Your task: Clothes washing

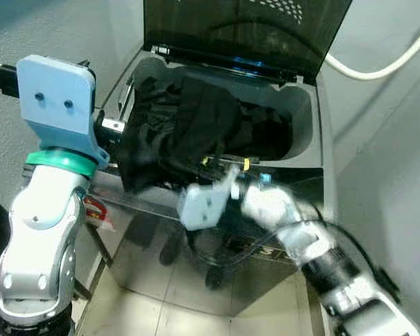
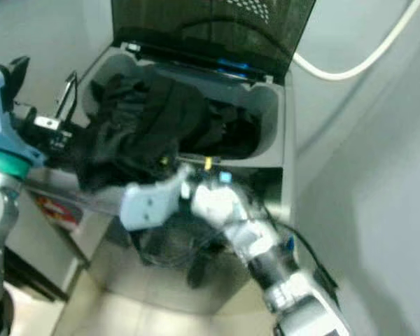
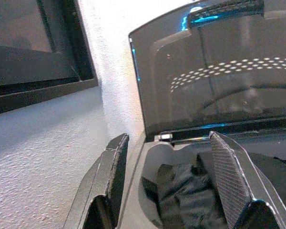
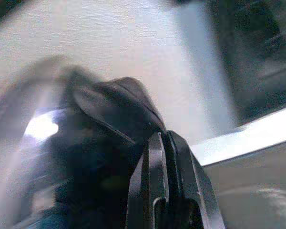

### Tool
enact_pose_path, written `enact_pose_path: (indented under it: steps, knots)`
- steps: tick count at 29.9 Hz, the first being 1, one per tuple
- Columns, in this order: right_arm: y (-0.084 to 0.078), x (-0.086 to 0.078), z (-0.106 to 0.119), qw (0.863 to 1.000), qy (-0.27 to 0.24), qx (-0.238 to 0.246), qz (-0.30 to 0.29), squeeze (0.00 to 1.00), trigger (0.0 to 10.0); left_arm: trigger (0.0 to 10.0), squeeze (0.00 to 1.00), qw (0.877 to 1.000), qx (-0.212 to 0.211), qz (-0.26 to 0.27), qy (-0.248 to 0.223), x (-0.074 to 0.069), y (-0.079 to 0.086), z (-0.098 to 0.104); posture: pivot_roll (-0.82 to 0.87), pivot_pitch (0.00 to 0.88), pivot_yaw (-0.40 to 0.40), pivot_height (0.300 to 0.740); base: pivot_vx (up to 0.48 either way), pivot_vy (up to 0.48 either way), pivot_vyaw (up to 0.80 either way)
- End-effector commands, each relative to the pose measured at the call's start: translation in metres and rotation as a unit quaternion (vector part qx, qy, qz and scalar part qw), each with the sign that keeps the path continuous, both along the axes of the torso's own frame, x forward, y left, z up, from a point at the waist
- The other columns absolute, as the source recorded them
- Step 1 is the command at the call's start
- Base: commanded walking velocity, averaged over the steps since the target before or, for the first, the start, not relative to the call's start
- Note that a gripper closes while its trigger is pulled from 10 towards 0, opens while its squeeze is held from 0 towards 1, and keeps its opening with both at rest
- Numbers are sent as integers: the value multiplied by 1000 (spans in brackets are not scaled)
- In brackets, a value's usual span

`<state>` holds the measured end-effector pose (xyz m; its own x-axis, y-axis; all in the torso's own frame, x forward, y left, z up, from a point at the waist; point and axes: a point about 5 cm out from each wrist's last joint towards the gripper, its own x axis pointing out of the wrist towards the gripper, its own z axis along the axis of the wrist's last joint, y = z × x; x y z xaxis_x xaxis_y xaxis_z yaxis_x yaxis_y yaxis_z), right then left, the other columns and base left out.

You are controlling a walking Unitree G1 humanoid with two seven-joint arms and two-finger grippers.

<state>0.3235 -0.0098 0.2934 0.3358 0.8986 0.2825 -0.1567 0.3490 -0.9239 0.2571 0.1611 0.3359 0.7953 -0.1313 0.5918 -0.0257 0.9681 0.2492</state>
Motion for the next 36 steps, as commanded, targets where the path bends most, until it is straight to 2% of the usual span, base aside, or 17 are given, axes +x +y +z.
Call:
enact_pose_path:
  steps: [1,4,5,6,7,8,10,11,13,14,15,16,18,20,25,30,36]
  knots:
    - [5,4,-2,1000,2,5,-5,0,0,10000,0,1000,1,-6,1,1,-3,-1,184,161,-31,740,0,0,0]
    - [22,14,6,1000,5,15,-20,0,0,10000,0,1000,-2,-5,-2,0,-3,1,186,164,-37,740,0,0,0]
    - [30,19,8,999,14,22,-32,0,1529,10000,0,1000,-3,-4,-3,0,-3,1,188,168,-43,740,0,0,0]
    - [30,19,8,999,14,22,-32,0,1529,10000,0,1000,-3,-4,-3,0,-3,1,188,168,-43,740,0,0,0]
    - [35,22,10,999,20,27,-40,0,3294,10000,0,1000,-4,-3,-4,-1,-3,1,188,168,-43,740,0,0,0]
    - [42,27,12,997,36,42,-63,0,10000,10000,0,1000,-5,-2,-4,-1,-3,1,189,169,-48,740,0,0,0]
    - [53,40,16,985,94,86,-116,0,10000,10000,0,1000,-8,-1,-4,-1,-4,0,193,169,-53,740,0,0,0]
    - [53,40,16,985,94,86,-116,0,10000,10000,0,1000,-8,-1,-4,-1,-4,0,193,169,-53,740,0,0,0]
    - [55,52,18,960,181,140,-160,0,10000,10000,0,1000,-10,-1,-7,-1,-5,1,214,168,-66,740,0,0,0]
    - [55,52,18,960,181,140,-160,0,10000,10000,0,1000,-10,-1,-7,-1,-5,1,214,168,-66,740,0,0,0]
    - [50,59,17,938,233,177,-183,0,10000,10000,0,1000,-10,1,-9,-2,-5,1,214,168,-66,740,0,0,0]
    - [42,66,17,920,261,202,-213,0,10000,10000,0,1000,-11,3,-11,-3,-4,2,228,167,-72,740,0,0,0]
    - [28,74,17,902,268,222,-256,0,10000,10000,0,1000,-10,8,-13,-4,-3,3,232,166,-75,740,0,0,0]
    - [12,80,21,896,252,232,-283,0,10000,10000,0,1000,-10,13,-14,-6,-1,3,235,166,-76,740,0,0,0]
    - [-6,86,25,892,229,237,-309,0,10000,10000,0,1000,-10,16,-13,-7,0,2,226,166,-67,740,0,0,0]
    - [-37,94,24,892,170,209,-362,0,10000,10000,0,1000,4,8,-2,-6,3,0,203,165,-37,740,0,0,0]
    - [-57,98,20,889,136,189,-394,0,10000,10000,0,1000,11,5,8,-5,3,-4,197,165,-21,740,0,0,0]
